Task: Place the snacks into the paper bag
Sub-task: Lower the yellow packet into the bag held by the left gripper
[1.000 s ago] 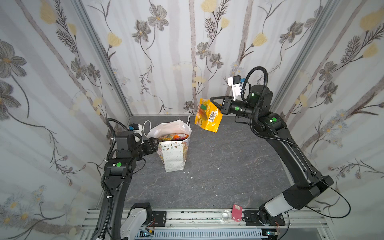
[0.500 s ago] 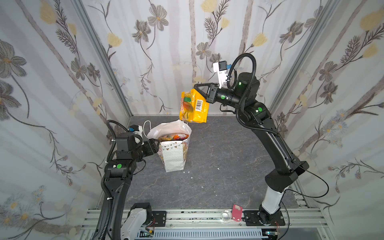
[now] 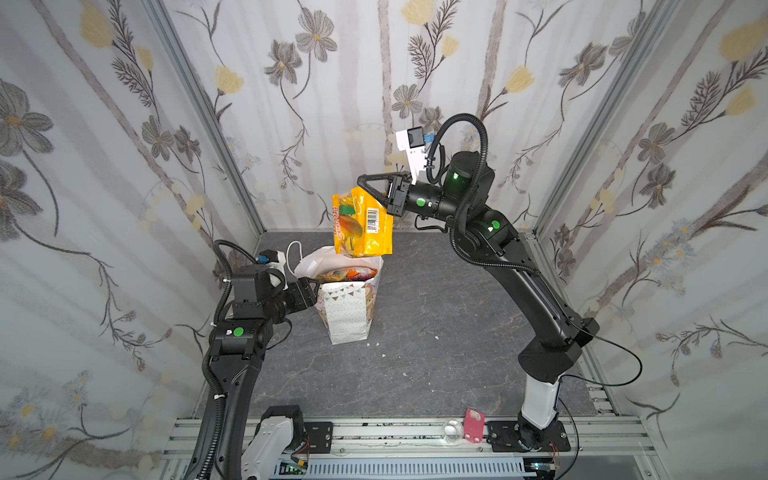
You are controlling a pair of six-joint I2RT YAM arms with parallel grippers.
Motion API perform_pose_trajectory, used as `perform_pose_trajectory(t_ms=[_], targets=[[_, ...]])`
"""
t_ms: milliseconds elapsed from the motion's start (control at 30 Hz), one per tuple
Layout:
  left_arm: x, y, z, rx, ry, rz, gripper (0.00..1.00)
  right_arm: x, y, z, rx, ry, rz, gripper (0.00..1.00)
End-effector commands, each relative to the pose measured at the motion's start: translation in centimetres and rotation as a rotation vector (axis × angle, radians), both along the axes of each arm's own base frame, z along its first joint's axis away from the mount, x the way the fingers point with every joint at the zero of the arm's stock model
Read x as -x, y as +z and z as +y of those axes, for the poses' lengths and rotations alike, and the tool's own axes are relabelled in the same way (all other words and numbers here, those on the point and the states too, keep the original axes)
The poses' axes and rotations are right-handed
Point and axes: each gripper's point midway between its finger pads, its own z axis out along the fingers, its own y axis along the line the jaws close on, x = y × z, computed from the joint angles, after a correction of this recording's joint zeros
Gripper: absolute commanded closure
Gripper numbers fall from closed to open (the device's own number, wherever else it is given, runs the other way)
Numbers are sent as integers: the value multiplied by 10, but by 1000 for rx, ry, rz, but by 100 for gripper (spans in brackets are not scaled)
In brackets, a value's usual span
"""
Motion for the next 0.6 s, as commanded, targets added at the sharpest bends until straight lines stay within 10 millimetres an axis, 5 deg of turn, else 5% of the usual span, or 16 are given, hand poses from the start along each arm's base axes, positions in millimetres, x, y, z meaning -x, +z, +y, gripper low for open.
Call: perform_pose_trajectory(t_ms=[0, 567], targets=[[-3, 6, 0, -4, -2, -26, 30, -5, 20, -4, -61, -52, -82, 100], [-2, 4, 4, -24, 14, -24, 30, -44, -73, 45, 107, 11, 1, 100]])
